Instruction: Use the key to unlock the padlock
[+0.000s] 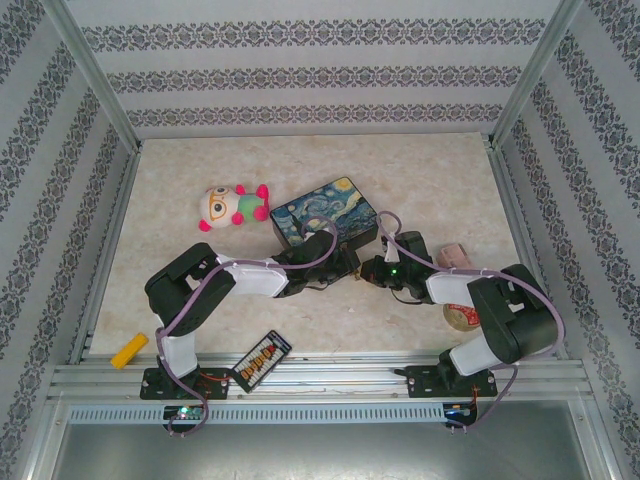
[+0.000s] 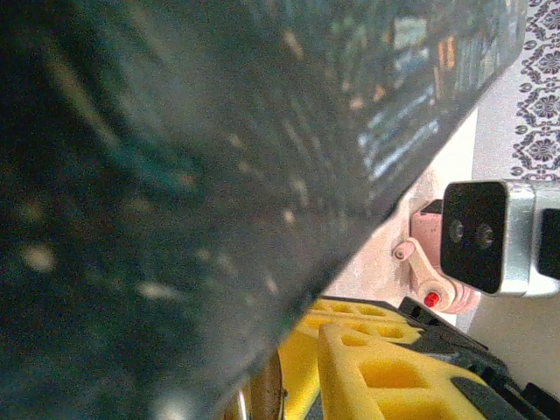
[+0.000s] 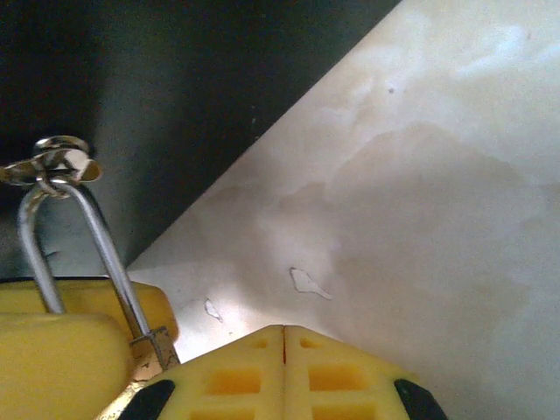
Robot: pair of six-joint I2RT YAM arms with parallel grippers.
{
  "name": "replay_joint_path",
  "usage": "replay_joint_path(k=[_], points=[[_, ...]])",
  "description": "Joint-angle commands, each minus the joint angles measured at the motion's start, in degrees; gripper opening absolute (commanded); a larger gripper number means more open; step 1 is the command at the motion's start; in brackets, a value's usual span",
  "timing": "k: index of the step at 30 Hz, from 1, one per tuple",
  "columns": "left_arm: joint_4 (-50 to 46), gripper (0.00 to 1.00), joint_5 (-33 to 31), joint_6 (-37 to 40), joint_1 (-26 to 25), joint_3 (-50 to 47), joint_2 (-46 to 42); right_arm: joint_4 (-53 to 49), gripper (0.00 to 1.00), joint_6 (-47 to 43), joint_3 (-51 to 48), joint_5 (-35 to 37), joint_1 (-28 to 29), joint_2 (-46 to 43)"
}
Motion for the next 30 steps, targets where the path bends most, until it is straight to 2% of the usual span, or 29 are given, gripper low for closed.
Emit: replay_joint_path(k=[1,3,14,19,23,27,30], points=[[-0.31,0.29,2.47,-2.69,-1.02,-1.40,1.30,5.34,0.00,1.17,0.16,-1.50,0.00,-1.75],[-0.40,0.29,2.15,-2.91,-1.15,-1.75,1.11,5.34,0.00,1.25,0.21,-1.41,0.03,-1.77],[-2.05,0.12,-0.40,-3.16,-1.35,-3.33,-1.43,5.28,0.00,1.26,-0.26,-0.88,0.03,-2.17],[-2.43,0.09,-1.09,-3.48,-1.30,-3.50,-1.71,3.45,0.00,0.37,-1.08,0.35,0.16,-4.69],[-2.33,0.08,-1.95,-3.88,-1.32,-3.25,-1.82,-1.05,0.08,-2.08,-2.33,4.75,1.62,-9.26],[-1.76,0.07,-2.50,-4.62,-1.24,-3.15,-1.77,-6.34,0.10,-4.86,-2.99,11.48,5.05,-14.27],[-1.29,0.06,-2.77,-5.22,-1.20,-3.22,-1.91,-8.98,0.18,-6.46,-3.69,16.77,7.94,-17.84]])
